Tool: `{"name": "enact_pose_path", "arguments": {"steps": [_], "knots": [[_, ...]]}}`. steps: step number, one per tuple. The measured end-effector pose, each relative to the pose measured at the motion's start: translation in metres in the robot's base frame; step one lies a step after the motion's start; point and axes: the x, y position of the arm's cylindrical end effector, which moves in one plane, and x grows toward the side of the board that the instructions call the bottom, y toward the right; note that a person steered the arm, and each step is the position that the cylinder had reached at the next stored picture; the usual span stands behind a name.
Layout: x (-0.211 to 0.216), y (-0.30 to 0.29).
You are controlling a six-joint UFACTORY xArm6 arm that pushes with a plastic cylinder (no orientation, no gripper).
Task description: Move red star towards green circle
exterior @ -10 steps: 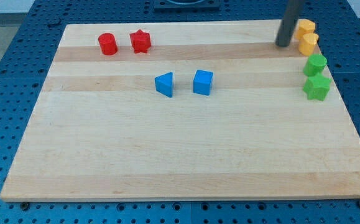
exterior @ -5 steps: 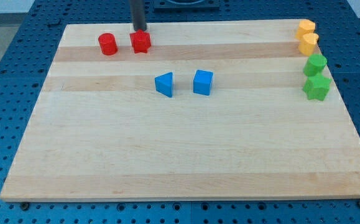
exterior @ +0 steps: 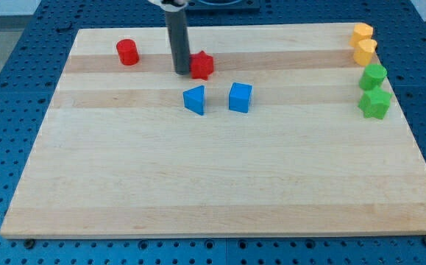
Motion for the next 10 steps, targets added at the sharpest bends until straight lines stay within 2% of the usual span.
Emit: {"name": "enact_pose_path", "arguments": {"steps": [1,3,8,9,10], "knots": [[0.004,0.038],[-0.018,0.027],[0.011,0.176],[0.010,0.187],[-0.011,0.185]]}}
